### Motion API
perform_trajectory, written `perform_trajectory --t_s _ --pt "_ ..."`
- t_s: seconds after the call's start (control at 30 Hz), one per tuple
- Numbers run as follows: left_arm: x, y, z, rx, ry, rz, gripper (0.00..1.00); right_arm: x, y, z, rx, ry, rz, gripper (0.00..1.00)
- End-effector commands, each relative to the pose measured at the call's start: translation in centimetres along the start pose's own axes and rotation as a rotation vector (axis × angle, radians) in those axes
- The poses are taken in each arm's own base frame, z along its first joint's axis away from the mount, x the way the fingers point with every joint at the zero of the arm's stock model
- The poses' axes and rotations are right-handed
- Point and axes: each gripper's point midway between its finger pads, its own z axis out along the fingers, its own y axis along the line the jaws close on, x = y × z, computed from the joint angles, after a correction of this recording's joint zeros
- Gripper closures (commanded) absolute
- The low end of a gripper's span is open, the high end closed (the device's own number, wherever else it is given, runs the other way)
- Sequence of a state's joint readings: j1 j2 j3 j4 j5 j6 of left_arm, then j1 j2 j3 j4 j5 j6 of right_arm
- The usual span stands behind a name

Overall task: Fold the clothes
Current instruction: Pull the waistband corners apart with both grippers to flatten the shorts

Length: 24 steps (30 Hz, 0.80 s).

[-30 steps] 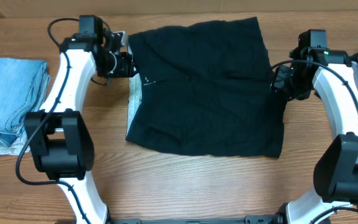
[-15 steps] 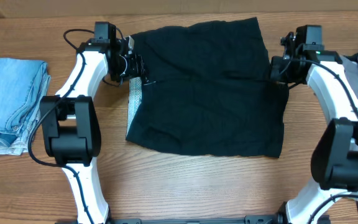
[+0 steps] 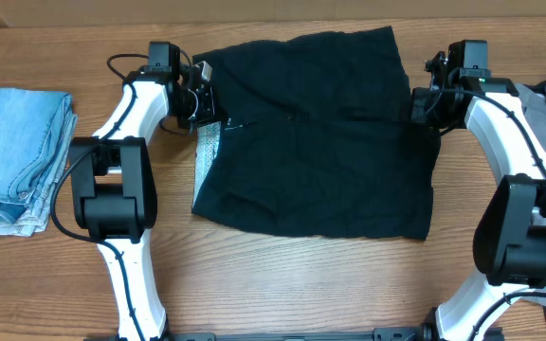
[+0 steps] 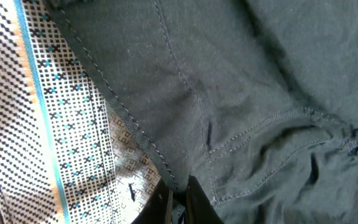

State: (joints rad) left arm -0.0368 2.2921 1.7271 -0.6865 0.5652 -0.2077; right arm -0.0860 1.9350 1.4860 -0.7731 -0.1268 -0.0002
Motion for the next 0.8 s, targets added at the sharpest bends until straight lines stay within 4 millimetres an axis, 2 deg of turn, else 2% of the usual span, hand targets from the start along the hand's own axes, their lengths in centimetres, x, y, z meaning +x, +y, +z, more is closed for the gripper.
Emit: perform_trajectory --t_s 0.0,0.13,0.33,0.5,0.53,0.67,0.77 --pt "-1.1 -0.8 -1.2 0.038 -0.015 0.005 0.96 -0.2 -0.1 -0.2 -0.004 -0.007 -0.001 0.82" --pt "-1.2 -1.0 -1.7 0.036 -0.018 0.023 0.96 -0.1 -0.1 -0.2 -0.003 -0.001 0.0 0.82" --pt "-1.6 1.0 -4.6 0.012 -0.039 -0.015 0.96 0.1 -0.6 -0.2 0.024 0.008 0.002 0.81" --pt "-2.1 1.4 -5.5 0.005 -0.054 -0.012 0.96 0.1 -0.6 -0.2 0.024 0.009 0.002 0.81" --pt "-2.5 1.4 -5.9 -0.012 -0.063 -0.003 0.96 0.1 -0.6 -0.2 0.024 0.009 0.001 0.81" --pt "-3.3 3.6 -8.1 -0.22 -0.072 0.016 0.96 0.2 -0.6 -0.2 0.023 0.009 0.002 0.81" --pt "-3.2 4.5 -8.4 -0.274 -0.068 0.018 0.96 0.2 -0.6 -0.2 0.024 0.009 0.002 0.81"
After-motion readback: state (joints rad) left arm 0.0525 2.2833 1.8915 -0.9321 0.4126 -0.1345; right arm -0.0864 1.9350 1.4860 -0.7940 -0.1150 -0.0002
